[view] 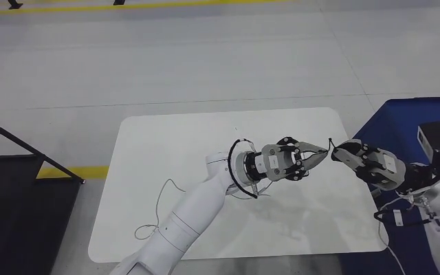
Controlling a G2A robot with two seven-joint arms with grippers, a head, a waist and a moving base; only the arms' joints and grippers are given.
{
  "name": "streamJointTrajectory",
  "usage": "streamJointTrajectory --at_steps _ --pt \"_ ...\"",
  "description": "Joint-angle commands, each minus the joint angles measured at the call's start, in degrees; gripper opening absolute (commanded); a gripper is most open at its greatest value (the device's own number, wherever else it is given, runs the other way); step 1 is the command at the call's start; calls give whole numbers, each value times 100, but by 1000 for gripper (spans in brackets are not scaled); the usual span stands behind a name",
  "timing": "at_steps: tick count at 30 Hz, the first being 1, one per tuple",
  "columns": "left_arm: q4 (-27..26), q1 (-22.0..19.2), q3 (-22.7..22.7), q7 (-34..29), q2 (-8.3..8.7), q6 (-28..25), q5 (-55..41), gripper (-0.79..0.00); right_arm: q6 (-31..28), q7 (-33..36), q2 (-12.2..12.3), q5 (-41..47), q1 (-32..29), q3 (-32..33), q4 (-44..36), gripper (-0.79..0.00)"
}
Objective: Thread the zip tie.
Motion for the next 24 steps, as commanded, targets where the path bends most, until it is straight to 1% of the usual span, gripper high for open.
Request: streamJointTrajectory --at_steps 1,4,5,6,7,8,9,11,14,16,17,18,19,21,22,24 --pt "-4 1 -7 -33 4 -48 46 -785 4 -4 4 -16 -16 -4 2 -785" --pt "9 -2 -23 -36 8 -112 86 -785 1 -17 10 -42 -42 -2 -6 -785" --pt "6 1 -23 -41 8 -126 89 -705 -5 -20 12 -44 -51 1 -13 -785" --pt "6 6 -23 -49 8 -138 85 -705 -7 -25 15 -43 -61 8 -21 -785" --pt "6 8 -24 -50 8 -159 93 -622 2 -37 17 -41 -71 18 -28 -785" --pt "3 12 -26 -57 7 -183 96 -456 5 -43 19 -43 -82 23 -36 -785" --pt "2 16 -23 -61 7 -193 99 -419 7 -49 21 -45 -93 27 -45 -785" --pt "6 22 -24 -59 6 -212 94 -271 17 -59 24 -50 -120 28 -64 -785" --pt "7 38 -34 -52 4 -256 78 -191 24 -80 28 -51 -163 25 -81 -785" --pt "5 44 -40 -48 5 -278 84 -179 61 -86 31 -21 -200 10 -91 -785" --pt "6 48 -50 -29 7 -298 94 -142 96 -78 34 27 -221 -7 -95 -785" --pt "-1 53 -56 -30 9 -299 96 -74 172 -58 38 90 -249 -24 -84 -785" --pt "1 58 -74 -30 13 -307 97 -65 271 -23 44 193 -271 -38 -92 -785" --pt "20 50 -142 3 32 -349 153 -31 539 148 66 597 -321 -103 -98 -785" --pt "26 48 -196 -5 45 -379 178 0 725 298 85 831 -323 -107 -92 -785" --pt "31 29 -332 -15 82 -486 296 0 1104 641 121 1426 -311 -120 -80 -785"
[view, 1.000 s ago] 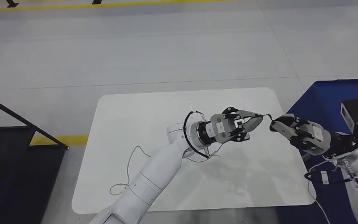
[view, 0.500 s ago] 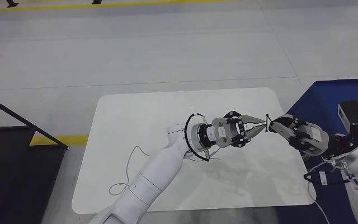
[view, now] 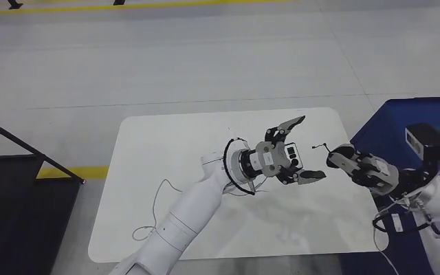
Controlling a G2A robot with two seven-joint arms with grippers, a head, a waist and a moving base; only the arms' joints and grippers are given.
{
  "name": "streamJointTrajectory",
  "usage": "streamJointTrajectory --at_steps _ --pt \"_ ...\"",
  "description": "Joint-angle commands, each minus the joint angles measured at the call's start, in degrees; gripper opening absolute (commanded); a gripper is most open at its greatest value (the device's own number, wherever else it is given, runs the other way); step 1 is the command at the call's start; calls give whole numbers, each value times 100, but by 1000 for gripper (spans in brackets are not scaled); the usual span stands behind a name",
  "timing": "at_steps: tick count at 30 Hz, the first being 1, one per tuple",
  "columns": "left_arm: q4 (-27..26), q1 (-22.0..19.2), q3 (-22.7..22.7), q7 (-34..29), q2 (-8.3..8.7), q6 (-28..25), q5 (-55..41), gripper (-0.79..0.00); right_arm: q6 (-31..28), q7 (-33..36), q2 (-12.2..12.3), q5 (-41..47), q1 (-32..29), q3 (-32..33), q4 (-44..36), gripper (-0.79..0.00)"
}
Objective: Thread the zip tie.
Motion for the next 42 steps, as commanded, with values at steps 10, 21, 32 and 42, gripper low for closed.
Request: streamJointTrajectory --at_steps 10,21,32,42 --pt "64 -34 -550 -97 177 -447 624 0 1234 1105 94 1890 233 97 288 -785" --pt "-557 -11 -473 621 414 -3216 4410 0 2243 965 80 2766 300 24 240 -785" --pt "-610 222 -425 799 492 -4393 5580 0 2901 958 81 3218 482 -14 415 -785" --pt "-944 497 -207 3057 516 -6820 8888 0 4643 783 47 4377 547 -239 343 -785"
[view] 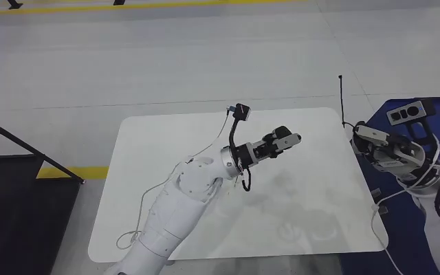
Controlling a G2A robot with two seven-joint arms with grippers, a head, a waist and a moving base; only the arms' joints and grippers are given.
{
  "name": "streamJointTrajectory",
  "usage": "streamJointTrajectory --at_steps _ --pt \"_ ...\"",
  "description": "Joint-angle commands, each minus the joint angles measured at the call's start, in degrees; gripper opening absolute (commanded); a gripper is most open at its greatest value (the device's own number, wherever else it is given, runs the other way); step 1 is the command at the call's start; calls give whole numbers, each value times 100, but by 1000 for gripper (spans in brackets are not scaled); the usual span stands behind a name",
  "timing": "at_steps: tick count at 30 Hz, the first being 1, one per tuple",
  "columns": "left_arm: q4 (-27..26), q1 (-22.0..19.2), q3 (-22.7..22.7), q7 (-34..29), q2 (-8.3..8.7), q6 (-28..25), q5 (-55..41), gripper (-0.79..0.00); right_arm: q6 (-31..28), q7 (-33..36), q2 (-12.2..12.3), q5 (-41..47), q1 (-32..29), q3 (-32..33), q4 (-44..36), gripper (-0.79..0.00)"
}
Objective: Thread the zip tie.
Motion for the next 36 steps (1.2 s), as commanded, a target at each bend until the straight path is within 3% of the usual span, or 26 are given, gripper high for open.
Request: streamJointTrajectory --at_steps 1,8,9,11,14,19,26,33,36 --pt "26 43 26 453 -5 -253 725 0 276 -6 0 115 51 -10 28 -785" --pt "26 43 26 453 -5 -253 725 0 276 -6 0 115 51 -10 28 -785" --pt "-13 -16 -24 518 22 -133 1319 0 348 -103 -11 193 25 -47 9 -785" --pt "-368 62 -15 1292 42 -41 2729 0 473 -189 -25 291 5 -88 -72 -785" --pt "-656 318 261 2381 3 -76 3808 0 591 -276 -45 318 -42 -157 -117 -785" --pt "-569 351 536 3839 -48 420 5604 0 580 -310 -72 217 -91 -210 -188 -785" --pt "-539 454 617 4065 -69 484 5601 0 554 -366 -78 221 -94 -214 -203 -785" --pt "-787 620 418 3799 -78 512 4649 -3 -8 -307 -129 -230 -188 -205 -338 -785" --pt "-879 640 434 3596 -88 470 4346 -157 -161 -300 -147 -402 -216 -210 -356 -785"
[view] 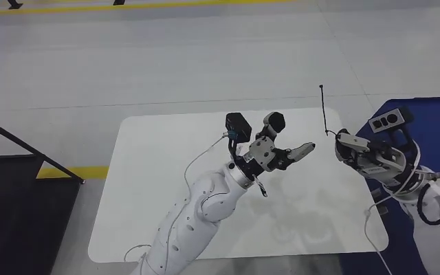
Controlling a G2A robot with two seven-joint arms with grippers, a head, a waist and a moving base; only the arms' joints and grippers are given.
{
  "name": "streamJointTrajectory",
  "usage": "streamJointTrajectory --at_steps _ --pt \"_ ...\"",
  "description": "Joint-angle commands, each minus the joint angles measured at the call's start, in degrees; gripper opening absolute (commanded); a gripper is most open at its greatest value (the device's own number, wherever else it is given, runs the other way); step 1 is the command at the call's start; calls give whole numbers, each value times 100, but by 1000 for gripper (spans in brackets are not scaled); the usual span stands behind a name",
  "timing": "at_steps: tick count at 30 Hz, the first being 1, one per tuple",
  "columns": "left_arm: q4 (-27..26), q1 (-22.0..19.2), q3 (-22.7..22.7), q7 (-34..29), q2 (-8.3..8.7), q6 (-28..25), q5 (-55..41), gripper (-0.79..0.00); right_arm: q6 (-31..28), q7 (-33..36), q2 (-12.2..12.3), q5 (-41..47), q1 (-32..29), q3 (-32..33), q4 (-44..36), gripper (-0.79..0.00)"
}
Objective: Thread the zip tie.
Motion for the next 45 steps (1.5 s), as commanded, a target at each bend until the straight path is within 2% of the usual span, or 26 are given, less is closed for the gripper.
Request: streamJointTrajectory --at_steps 1,2,4,5,6,7,8,11,28,35,36,38,41,45 --pt "-61 9 11 -137 -4 -25 -169 -200 -69 -24 -12 -58 -8 -6 -4 -785" --pt "-96 14 14 -202 -4 -33 -223 -215 -87 -39 -18 -87 -8 -9 -6 -785" --pt "-165 43 20 -316 -1 -17 -264 -311 -176 -89 -28 -211 5 2 -13 -785" --pt "-198 65 33 -386 -1 -28 -327 -326 -191 -90 -33 -245 4 -7 -21 -785" --pt "-227 88 44 -429 -2 -72 -426 -289 -200 -89 -39 -253 5 -15 -27 -785" --pt "-235 102 42 -481 -1 -89 -493 -305 -225 -93 -44 -282 10 -12 -36 -785" --pt "-238 117 45 -533 0 -89 -545 -382 -282 -106 -49 -353 16 2 -47 -785" --pt "-259 141 73 -607 -5 -118 -663 -434 -396 -118 -65 -491 1 -4 -75 -785" --pt "-402 147 136 -636 -36 -222 -839 -462 -434 -116 -141 -760 -15 -65 -87 -785" --pt "-371 120 122 -608 -46 -233 -839 -502 -424 -116 -169 -827 -25 -65 -113 -785" --pt "-366 116 121 -606 -47 -236 -839 -523 -422 -114 -174 -818 -26 -66 -115 -785" --pt "-357 115 115 -592 -50 -238 -835 -637 -423 -122 -183 -818 -27 -64 -115 -785" --pt "-335 120 109 -597 -50 -244 -819 -690 -421 -123 -195 -827 -26 -61 -123 -785" --pt "-325 131 108 -592 -51 -286 -823 -714 -424 -129 -211 -835 -24 -57 -123 -785"
